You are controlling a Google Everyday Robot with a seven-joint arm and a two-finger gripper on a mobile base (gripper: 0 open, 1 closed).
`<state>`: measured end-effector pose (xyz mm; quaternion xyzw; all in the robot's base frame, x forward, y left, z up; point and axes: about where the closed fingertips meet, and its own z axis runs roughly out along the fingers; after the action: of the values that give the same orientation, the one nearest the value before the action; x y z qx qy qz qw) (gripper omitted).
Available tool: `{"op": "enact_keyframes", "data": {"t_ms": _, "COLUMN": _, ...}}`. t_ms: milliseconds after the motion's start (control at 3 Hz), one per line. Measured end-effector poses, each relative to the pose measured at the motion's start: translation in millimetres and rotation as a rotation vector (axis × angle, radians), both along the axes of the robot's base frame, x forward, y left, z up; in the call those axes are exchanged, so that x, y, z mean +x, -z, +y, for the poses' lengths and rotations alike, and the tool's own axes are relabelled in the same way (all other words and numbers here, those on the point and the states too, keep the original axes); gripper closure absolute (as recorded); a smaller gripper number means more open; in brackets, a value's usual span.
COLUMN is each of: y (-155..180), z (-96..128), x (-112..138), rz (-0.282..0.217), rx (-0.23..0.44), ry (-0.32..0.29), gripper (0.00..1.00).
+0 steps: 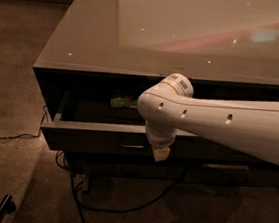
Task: Open top drawer
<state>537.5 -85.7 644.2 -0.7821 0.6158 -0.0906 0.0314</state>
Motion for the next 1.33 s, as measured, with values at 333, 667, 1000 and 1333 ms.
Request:
{"op": "enact_keyframes", "data": {"t_ms": 333, "y": -3, "z": 1, "x": -1, "rz": 0.000, "rx": 0.000, "ry": 0.000, "gripper": 0.00}}
{"op": "enact_keyframes", "data": {"t_ms": 667, "y": -4, "z": -5, "x": -9, "rz": -0.052, "rx": 0.014, "ry": 0.050, "gripper": 0.00}}
{"op": "enact_keyframes", "data": {"t_ms": 1000, "y": -10, "z": -15, "x": -8, "rz": -0.109, "rx": 0.027, "ry": 0.114, "gripper": 0.00}}
{"op": "enact_keyframes", "data": {"t_ms": 1333, "y": -10, "z": -26, "x": -7, "rz": -0.151, "rx": 0.060, "ry": 0.194, "gripper": 0.00}}
